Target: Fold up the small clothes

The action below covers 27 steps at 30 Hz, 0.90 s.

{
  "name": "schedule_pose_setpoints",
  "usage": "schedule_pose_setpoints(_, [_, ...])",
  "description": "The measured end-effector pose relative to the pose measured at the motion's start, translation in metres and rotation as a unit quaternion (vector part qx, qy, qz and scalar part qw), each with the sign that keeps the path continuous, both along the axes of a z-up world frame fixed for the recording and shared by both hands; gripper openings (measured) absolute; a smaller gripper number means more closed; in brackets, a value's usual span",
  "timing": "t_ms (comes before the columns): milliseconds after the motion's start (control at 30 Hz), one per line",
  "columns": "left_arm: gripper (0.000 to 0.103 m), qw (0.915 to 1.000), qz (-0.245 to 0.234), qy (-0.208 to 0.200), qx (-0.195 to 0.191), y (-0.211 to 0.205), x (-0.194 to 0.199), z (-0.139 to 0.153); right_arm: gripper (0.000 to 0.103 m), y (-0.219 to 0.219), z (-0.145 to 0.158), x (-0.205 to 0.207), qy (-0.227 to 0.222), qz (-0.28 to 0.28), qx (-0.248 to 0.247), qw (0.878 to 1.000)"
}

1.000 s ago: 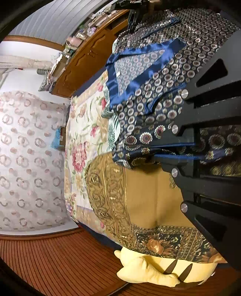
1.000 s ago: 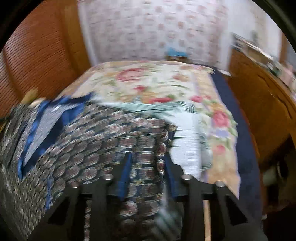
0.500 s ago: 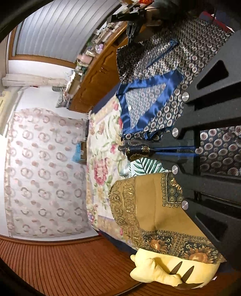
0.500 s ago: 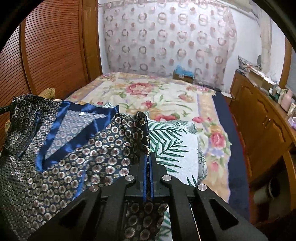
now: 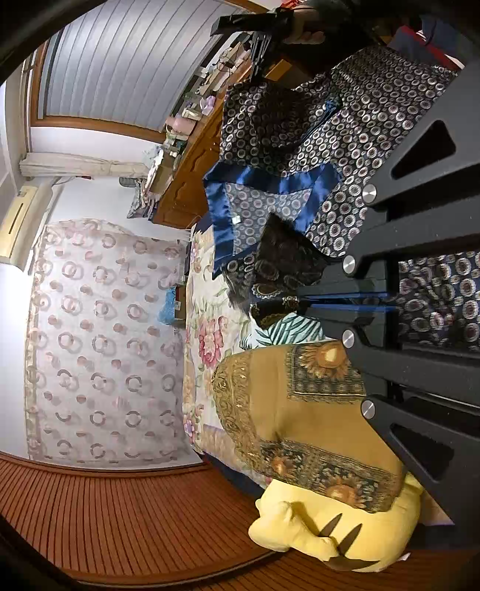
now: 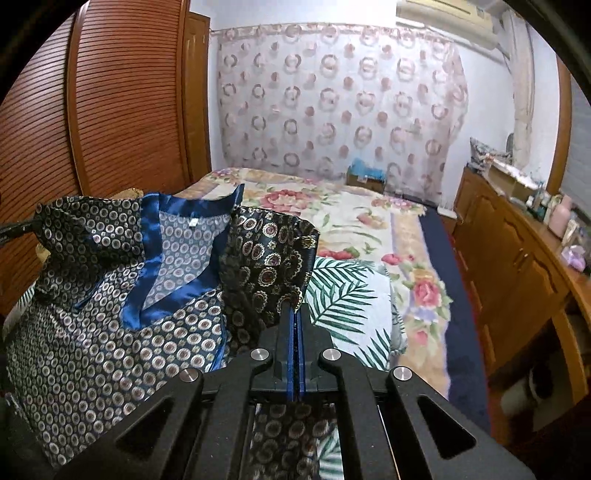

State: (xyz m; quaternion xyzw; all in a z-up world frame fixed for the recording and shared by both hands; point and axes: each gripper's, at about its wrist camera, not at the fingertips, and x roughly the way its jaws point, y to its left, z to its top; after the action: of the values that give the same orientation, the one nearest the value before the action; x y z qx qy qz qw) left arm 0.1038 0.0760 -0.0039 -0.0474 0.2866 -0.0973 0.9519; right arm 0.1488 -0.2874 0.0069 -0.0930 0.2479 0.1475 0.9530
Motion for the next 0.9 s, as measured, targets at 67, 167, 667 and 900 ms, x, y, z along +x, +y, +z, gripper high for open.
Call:
schedule_pose_setpoints(67, [0.003, 1.0, -0.001, -0.005, 0.004, -0.002, -0.009, 0.001, 0.001, 0.0, 0.002, -0.011, -0.005, 0.003, 0.002, 1.0])
schedule_pose_setpoints(167, [0.003, 0.9999, -0.003, -0.016, 0.005, -0.002, -0.027, 0.001, 0.001, 0.001, 0.004, -0.033, -0.018, 0.004, -0.002, 1.0])
schedule_pose_setpoints(667, [0.003, 0.9988, -0.004, -0.044, -0.022, 0.008, -0.113, -0.003, 0.001, -0.015, -0.017, -0.134, -0.019, -0.014, 0.009, 1.0])
schedule_pose_setpoints(900, [0.003, 0.9997, 0.006, -0.021, -0.008, 0.012, -0.146, -0.022, 0.001, -0.027, -0.03, -0.182, 0.002, -0.022, 0.024, 0.999])
